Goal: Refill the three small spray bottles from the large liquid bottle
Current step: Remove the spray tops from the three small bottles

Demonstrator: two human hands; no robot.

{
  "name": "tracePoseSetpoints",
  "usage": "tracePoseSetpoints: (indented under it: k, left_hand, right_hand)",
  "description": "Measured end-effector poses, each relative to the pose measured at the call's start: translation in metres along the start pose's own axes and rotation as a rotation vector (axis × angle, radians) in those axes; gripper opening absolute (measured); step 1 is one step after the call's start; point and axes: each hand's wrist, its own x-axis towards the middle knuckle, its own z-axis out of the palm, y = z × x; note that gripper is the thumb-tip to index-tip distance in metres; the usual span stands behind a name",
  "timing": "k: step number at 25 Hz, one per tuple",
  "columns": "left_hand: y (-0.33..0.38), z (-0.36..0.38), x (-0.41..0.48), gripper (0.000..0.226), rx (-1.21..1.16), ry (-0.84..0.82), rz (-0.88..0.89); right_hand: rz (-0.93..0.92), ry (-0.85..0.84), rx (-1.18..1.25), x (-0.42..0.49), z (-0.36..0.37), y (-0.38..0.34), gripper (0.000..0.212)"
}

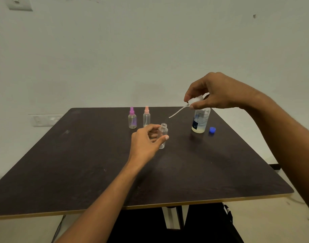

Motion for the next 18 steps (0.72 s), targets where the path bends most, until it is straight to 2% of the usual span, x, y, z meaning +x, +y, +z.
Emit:
tracePoseSetpoints:
  k: [5,10,15,18]
  left_hand:
    - [-0.011,0.001,0.005,0.042,0.015,-0.003,-0.025]
    - [-0.023,0.010,0.018,0.043,0.030,0.010,-0.043]
    - [-0.031,0.026,0.031,0.042,0.072,-0.017,-0.072]
    - [-0.035,0.036,0.036,0.039,0.080,-0.033,-0.086]
  right_hand:
    - [0.144,0.115,0.163,-0.012,0.033,0.020,0.018]
    - [0.304,0.222,0.307,-0.016,0.097,0.037,0.016]
    - [0.475,0.266,0.375,-0.013,0.170,0.048,0.021]
    - [0.519,0.296,0.362,-0.008,0.201,0.050,0.021]
